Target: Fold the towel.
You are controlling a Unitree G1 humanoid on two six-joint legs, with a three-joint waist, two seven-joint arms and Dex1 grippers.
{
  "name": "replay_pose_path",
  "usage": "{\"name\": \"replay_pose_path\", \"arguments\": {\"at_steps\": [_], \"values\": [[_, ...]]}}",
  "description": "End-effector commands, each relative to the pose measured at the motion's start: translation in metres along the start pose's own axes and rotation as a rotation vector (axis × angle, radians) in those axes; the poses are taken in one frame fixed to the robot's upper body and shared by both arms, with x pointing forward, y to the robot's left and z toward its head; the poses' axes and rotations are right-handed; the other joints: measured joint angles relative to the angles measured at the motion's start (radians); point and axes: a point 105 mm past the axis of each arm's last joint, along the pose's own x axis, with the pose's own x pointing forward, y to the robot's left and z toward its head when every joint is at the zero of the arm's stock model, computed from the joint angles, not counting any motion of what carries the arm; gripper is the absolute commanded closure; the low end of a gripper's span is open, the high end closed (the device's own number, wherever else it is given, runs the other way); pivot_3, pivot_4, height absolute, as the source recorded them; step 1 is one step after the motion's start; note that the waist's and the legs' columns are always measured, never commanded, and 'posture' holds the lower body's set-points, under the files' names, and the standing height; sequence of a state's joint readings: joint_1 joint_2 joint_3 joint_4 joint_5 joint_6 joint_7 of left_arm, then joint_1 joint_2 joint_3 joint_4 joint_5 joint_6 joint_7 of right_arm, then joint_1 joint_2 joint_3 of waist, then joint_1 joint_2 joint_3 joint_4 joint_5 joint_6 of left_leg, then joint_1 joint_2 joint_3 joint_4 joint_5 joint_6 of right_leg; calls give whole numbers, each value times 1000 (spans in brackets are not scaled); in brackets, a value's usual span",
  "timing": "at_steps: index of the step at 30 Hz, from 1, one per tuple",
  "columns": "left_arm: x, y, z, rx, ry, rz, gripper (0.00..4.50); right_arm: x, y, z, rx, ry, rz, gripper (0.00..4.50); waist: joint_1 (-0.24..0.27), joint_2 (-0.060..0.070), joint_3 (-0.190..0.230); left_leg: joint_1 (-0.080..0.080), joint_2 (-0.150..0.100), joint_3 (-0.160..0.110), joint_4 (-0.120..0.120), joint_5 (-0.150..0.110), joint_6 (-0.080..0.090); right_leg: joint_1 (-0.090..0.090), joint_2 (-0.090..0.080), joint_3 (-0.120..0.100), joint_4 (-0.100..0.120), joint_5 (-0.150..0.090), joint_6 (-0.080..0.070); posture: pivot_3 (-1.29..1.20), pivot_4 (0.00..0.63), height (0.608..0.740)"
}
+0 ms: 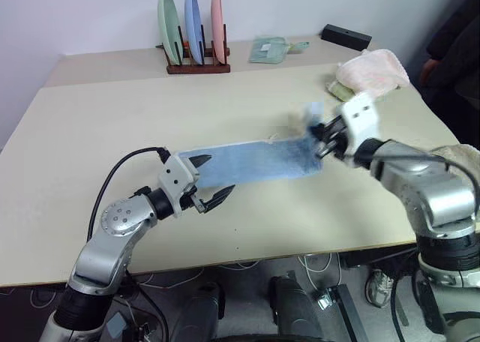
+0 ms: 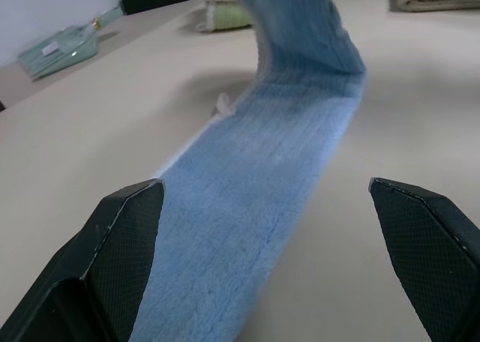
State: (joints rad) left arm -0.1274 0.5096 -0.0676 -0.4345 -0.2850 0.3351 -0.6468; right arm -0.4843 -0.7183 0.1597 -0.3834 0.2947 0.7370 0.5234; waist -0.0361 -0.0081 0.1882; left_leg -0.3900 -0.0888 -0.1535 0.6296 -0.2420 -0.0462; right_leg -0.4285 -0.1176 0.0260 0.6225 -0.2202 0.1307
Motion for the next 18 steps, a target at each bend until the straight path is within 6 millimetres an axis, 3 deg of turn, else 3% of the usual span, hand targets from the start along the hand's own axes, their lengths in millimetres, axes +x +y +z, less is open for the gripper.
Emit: {"name": "replay_pose_path", "arguments": {"at_steps": [1, 4, 10, 18], "values": [[0, -3, 9, 28, -32, -2, 0, 12, 28, 0, -117, -20, 106, 4441, 4, 0, 0, 0, 0, 0, 0, 0, 0, 0, 0, 0, -1, 0, 0, 0, 150, 736], [0, -5, 8, 28, -30, 1, 0, 25, 42, -4, -132, -18, 144, 4441, 16, 0, 0, -1, 0, 0, 1, 0, 0, 0, 0, 0, -2, 1, 0, 0, 150, 736], [-2, -8, 9, 23, -28, 12, 0, 39, 45, -12, -135, -3, 132, 4441, 26, 0, 0, -1, 0, 0, 1, 0, 0, 0, 0, 0, -3, 1, -1, 0, 150, 736], [0, -11, 10, 16, -33, 10, 0, 41, 55, -17, -170, 5, 177, 4441, 25, -1, 0, 0, 0, 0, 1, 0, 0, 1, 0, 0, -3, 1, -1, 0, 150, 736]]}}
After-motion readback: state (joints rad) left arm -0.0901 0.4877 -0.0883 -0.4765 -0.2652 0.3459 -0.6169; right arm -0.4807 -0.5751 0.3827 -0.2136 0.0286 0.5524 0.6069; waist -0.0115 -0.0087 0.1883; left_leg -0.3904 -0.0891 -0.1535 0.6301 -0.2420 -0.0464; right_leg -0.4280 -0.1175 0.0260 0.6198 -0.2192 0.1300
